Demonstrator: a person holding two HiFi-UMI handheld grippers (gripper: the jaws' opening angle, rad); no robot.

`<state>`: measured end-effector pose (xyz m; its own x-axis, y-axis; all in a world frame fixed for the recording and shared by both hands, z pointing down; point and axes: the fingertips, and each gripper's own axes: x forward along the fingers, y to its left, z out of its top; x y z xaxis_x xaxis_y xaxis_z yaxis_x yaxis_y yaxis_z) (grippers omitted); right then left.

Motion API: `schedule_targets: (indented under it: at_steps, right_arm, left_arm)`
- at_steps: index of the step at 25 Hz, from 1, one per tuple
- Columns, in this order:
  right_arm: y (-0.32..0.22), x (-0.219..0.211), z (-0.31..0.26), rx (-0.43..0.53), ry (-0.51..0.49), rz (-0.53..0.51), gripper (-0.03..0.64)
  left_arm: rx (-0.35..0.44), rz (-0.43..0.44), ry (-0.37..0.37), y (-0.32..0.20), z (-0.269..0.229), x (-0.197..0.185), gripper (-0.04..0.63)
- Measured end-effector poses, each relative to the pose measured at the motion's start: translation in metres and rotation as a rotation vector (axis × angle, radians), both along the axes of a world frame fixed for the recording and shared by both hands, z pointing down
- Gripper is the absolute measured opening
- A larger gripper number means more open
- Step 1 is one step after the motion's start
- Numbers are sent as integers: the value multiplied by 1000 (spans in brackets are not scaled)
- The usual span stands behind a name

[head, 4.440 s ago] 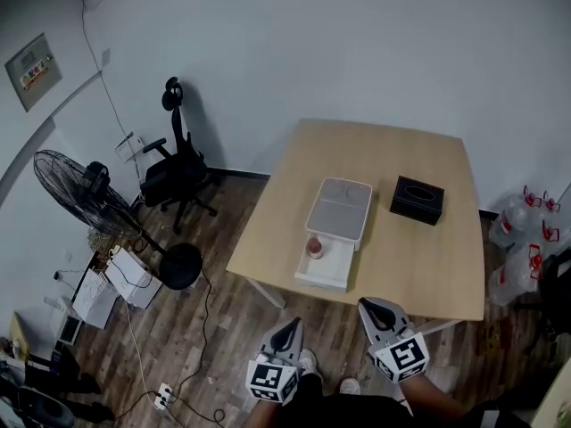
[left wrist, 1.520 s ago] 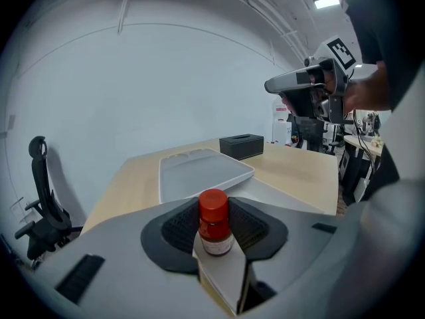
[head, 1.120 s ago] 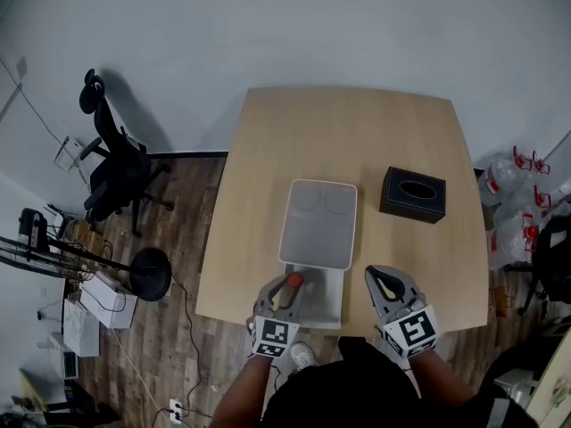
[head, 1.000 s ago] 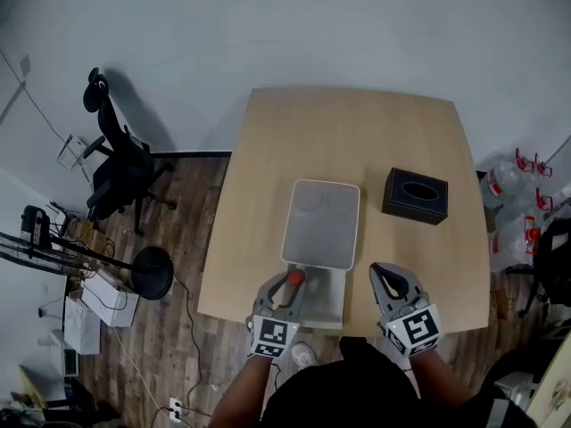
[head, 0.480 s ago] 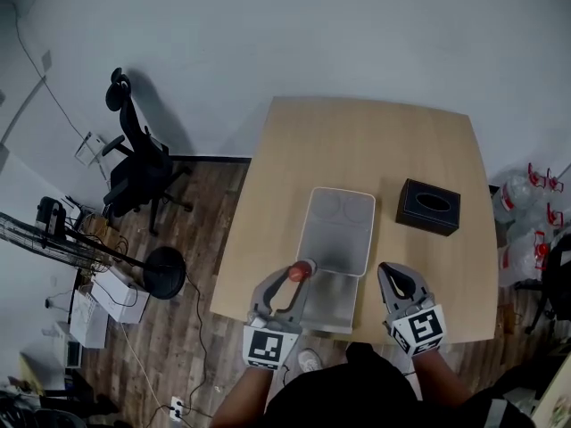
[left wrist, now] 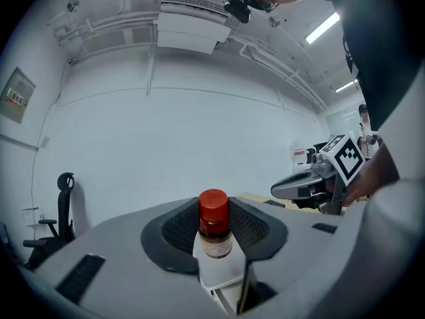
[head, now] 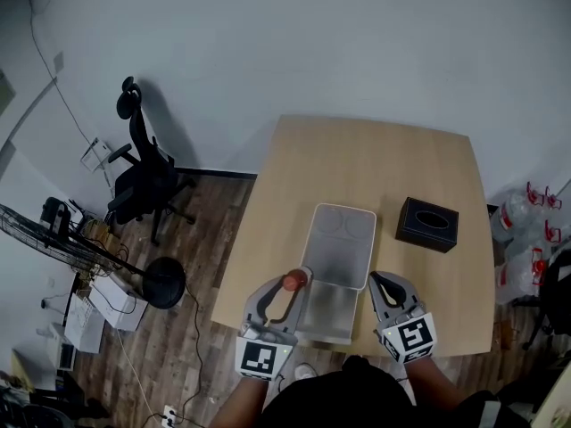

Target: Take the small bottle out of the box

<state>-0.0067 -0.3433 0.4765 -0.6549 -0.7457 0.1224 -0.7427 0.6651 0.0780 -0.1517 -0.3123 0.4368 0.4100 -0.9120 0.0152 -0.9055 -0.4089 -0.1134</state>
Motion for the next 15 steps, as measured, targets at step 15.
schedule_targets:
  at_steps: [15]
  right_arm:
    - [9, -14, -72, 123, -12, -46, 11]
  left_arm:
    - [-10, 16, -18, 5, 3, 5, 147]
